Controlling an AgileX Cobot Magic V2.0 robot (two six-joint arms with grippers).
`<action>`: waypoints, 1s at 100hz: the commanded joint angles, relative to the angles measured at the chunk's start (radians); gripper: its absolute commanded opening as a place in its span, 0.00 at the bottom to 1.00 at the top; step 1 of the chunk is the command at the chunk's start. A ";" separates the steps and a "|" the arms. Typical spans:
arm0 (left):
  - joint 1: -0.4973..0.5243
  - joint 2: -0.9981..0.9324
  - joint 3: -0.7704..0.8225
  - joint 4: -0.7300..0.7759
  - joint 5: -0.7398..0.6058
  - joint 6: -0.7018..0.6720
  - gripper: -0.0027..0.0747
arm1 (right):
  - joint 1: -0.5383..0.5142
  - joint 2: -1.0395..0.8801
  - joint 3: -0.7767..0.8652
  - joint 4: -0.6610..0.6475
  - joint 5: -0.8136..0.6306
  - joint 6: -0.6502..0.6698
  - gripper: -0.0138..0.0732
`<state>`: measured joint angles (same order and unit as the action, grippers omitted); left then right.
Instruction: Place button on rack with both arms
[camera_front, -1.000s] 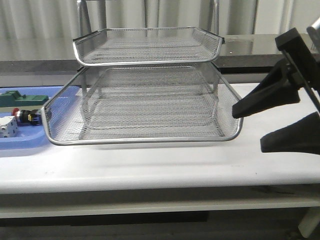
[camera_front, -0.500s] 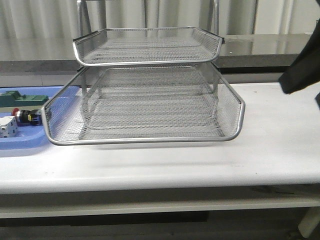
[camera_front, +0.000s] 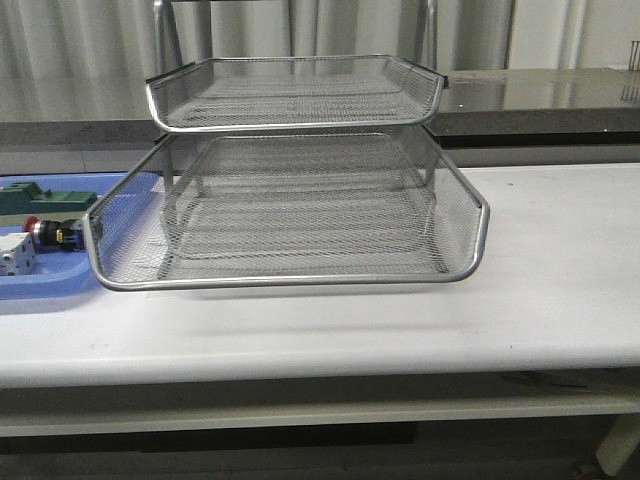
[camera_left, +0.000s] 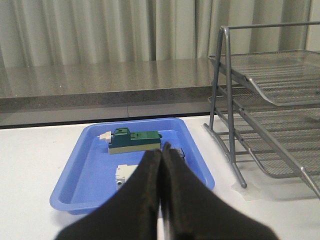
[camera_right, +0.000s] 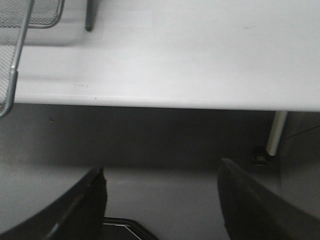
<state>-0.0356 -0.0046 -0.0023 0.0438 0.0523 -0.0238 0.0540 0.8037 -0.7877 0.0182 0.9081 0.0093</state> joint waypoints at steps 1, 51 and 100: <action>-0.006 -0.033 0.055 -0.006 -0.074 -0.007 0.01 | -0.007 -0.067 -0.035 -0.045 0.014 0.027 0.72; -0.006 -0.033 0.055 -0.006 -0.074 -0.007 0.01 | -0.007 -0.250 -0.032 -0.048 0.201 0.026 0.48; -0.006 -0.033 0.055 -0.006 -0.074 -0.007 0.01 | 0.007 -0.294 -0.009 -0.009 0.197 -0.016 0.09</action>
<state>-0.0356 -0.0046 -0.0023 0.0438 0.0523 -0.0238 0.0560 0.5063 -0.7730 0.0095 1.1537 0.0070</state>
